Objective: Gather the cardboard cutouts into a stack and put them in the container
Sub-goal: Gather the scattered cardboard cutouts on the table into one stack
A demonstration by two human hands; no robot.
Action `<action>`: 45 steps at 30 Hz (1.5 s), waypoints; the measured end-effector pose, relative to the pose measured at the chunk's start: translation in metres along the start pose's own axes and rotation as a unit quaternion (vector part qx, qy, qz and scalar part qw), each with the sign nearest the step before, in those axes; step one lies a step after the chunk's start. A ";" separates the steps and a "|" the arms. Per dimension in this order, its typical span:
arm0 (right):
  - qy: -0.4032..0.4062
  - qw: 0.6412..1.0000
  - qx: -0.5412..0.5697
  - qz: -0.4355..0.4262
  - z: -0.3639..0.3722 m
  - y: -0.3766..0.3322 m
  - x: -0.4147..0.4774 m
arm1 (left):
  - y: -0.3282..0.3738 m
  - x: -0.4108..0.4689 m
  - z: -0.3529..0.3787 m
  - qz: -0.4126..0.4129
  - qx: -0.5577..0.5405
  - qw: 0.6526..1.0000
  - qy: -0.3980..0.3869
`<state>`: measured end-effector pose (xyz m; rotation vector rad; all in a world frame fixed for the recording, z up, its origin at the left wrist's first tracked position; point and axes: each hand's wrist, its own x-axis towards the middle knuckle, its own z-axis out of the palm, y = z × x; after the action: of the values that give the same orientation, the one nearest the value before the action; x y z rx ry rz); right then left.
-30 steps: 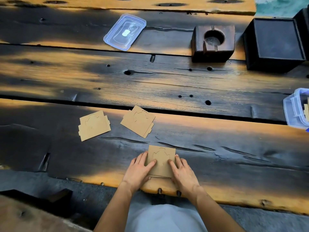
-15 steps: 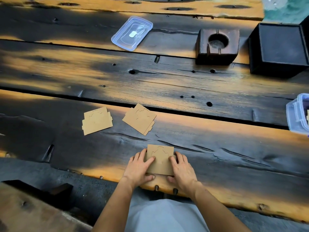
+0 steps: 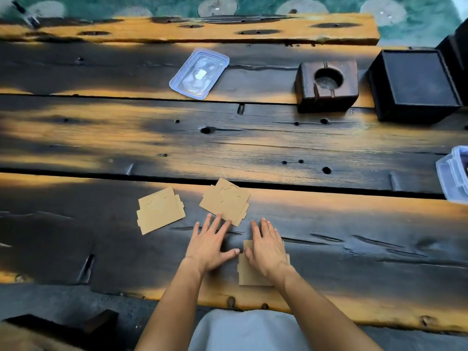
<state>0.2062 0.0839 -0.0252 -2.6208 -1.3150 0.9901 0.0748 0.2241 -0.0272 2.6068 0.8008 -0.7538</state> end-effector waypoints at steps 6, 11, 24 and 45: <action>0.002 0.999 0.012 0.034 -0.003 -0.046 0.028 | -0.043 0.033 -0.027 0.029 0.004 1.000 -0.005; -0.018 0.999 0.014 0.050 -0.004 -0.073 0.046 | -0.075 0.061 -0.043 0.043 0.033 0.998 -0.018; -0.087 0.992 -0.031 0.088 -0.014 -0.060 0.071 | -0.077 0.068 -0.031 0.054 0.013 0.996 -0.064; -0.062 0.989 -0.134 -0.008 -0.035 -0.013 0.115 | -0.071 0.077 -0.011 0.024 0.023 0.999 -0.015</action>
<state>0.2671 0.1847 -0.0535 -2.7712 -1.5989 1.0568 0.0915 0.3184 -0.0716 2.6392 0.7181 -0.8041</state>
